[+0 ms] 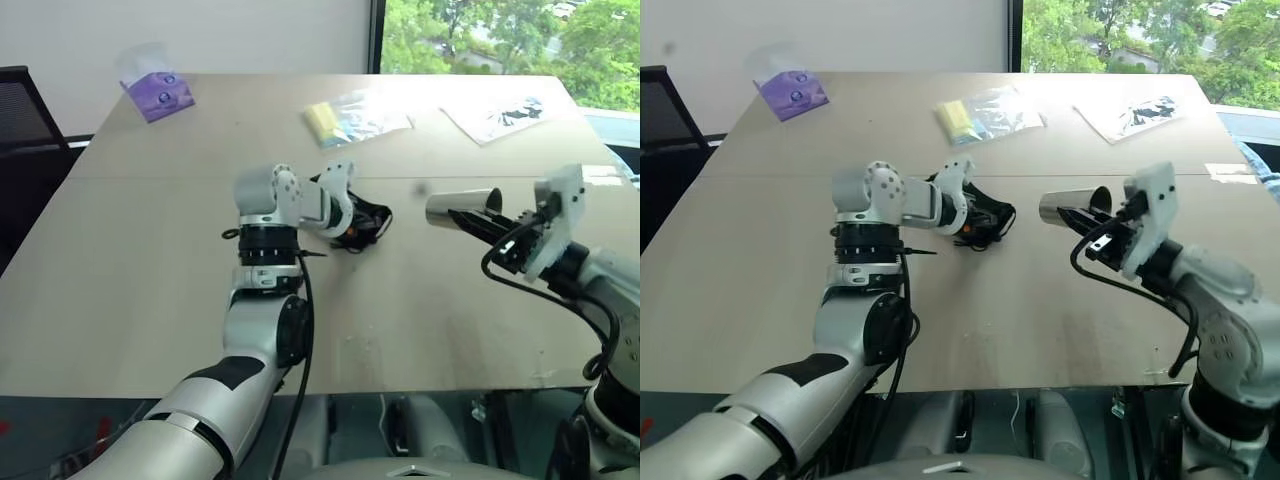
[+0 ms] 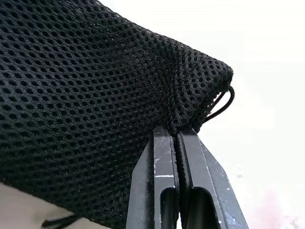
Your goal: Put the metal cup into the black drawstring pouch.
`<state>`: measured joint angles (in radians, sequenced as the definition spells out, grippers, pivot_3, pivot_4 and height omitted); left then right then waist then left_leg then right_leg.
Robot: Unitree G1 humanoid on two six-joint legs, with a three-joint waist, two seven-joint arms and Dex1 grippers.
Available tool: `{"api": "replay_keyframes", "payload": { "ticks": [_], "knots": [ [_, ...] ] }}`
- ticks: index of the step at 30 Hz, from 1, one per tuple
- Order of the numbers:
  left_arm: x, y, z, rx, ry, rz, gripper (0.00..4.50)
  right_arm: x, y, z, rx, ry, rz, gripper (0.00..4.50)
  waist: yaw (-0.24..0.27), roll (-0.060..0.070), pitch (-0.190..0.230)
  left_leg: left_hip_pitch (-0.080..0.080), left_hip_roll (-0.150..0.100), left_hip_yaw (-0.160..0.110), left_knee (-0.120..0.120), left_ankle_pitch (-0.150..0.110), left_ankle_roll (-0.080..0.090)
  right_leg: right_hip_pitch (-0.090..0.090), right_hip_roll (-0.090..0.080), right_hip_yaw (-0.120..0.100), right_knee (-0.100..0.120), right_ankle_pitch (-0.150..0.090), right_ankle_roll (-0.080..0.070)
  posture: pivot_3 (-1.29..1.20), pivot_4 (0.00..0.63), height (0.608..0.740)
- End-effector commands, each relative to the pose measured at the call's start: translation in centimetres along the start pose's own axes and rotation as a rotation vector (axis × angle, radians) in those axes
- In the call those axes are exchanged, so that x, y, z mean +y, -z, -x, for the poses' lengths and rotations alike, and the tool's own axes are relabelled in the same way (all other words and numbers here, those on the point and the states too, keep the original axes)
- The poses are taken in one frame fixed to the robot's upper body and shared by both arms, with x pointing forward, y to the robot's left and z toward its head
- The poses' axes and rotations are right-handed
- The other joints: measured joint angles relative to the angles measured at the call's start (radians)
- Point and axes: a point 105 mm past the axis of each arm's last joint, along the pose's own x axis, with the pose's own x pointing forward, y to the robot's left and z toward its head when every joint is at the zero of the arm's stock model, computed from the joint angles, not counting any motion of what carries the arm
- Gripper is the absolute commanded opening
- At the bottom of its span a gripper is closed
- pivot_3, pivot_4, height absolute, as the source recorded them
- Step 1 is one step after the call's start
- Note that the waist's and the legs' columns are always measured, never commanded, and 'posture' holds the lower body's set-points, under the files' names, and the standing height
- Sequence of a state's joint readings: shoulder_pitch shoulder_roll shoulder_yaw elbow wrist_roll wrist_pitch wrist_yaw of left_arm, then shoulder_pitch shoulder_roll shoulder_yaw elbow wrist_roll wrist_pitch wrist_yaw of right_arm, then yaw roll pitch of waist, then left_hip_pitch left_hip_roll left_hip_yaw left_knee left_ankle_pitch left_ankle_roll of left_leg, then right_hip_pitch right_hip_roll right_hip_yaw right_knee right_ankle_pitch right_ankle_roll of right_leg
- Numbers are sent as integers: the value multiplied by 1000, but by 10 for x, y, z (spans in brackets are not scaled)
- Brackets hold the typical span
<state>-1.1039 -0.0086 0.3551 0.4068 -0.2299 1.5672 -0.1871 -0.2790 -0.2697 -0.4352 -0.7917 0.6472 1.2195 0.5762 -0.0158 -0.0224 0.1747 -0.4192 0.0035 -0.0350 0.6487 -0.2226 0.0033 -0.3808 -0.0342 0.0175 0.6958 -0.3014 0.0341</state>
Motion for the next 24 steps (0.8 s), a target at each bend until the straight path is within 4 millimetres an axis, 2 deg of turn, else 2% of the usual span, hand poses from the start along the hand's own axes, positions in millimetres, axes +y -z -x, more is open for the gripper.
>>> {"api": "replay_keyframes", "payload": {
  "ticks": [1, 5, 11, 20, 24],
  "knots": [
    [-11, -6, 2, -17, 97, 41, 0, 17, -3, -1, -124, -5, -90, 48, -3, 0, 0, 1, 0, 0, -1, 0, 0, 0, 0, 0, 0, 0, 0, 0, 150, 740],
    [-2, 4, -3, 14, 103, 58, 0, 25, 1, -10, -186, 1, -170, 48, -3, 1, 0, 1, 0, 2, -1, 0, 0, 0, 1, 2, 1, 0, 0, 0, 150, 740],
    [-7, 3, -2, 20, 199, 114, 0, 35, 15, -27, -207, -48, -268, 48, 1, 1, 0, 2, 0, 1, -1, 0, 0, 0, 2, 0, 0, 0, 0, 0, 150, 740],
    [-10, 5, 6, 57, 259, 149, 0, 19, 51, -61, -290, -85, -474, 48, -2, 1, 0, 2, 0, 2, -1, 0, 0, 0, 2, 1, 0, 0, 0, 0, 150, 740],
    [-12, 2, 10, 51, 274, 133, 0, 14, 55, -70, -326, -108, -509, 48, -3, 1, 0, 2, 0, 2, -1, 0, 0, 0, 2, 1, 0, 0, 0, 0, 150, 740]
  ]
}}
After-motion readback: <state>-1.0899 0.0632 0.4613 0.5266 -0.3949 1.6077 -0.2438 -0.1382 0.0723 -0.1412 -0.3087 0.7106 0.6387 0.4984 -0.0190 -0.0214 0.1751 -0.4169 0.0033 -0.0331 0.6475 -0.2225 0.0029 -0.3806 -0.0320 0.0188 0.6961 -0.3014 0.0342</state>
